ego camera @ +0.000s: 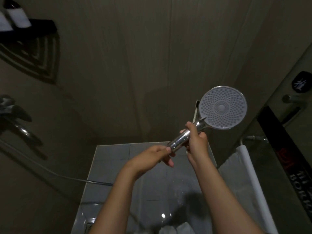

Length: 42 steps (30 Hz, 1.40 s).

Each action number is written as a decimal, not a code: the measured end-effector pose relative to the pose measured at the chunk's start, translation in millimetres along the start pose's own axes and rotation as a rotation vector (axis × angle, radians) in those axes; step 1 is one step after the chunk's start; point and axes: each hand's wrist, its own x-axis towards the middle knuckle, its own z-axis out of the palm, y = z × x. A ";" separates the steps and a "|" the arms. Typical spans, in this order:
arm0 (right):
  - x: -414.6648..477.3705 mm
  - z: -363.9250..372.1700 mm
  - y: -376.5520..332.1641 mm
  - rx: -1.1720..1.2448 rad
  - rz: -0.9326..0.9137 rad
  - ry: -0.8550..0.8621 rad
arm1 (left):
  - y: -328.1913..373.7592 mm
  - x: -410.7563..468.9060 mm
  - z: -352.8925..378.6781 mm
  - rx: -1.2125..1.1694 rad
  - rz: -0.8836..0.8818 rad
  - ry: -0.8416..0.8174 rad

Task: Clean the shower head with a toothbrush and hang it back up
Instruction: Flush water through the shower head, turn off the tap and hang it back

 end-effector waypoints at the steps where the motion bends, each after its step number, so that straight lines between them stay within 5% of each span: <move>1: -1.0 0.9 -1.2 0.006 0.006 -0.021 | -0.5 -1.9 -1.6 -0.005 0.005 -0.024; 9: -2.3 4.7 -1.0 0.011 -0.012 -0.052 | -6.7 -4.7 -0.6 -0.045 0.105 0.027; 15: 2.3 5.0 0.8 0.048 -0.028 0.122 | 0.4 -2.4 14.6 0.935 0.181 0.508; 17: 3.9 6.5 0.4 0.069 -0.039 0.177 | -2.1 -2.0 19.0 1.029 0.223 0.620; 20: 3.0 6.7 4.9 -0.020 -0.037 0.192 | -16.3 -0.3 13.9 0.897 0.260 0.637; 24: -4.3 6.1 7.1 0.014 -0.019 0.040 | -14.0 -4.5 2.2 0.100 0.127 0.220; 30: -14.4 8.5 -3.2 0.006 0.030 -0.143 | -14.0 -19.0 -7.6 -0.270 0.108 -0.059; 35: -19.4 5.6 -0.2 -0.006 0.053 -0.192 | -12.2 -22.5 -5.7 -0.328 0.060 -0.171; 42: -10.9 0.4 1.9 0.036 0.023 -0.099 | -4.4 -15.8 11.1 0.149 0.078 0.104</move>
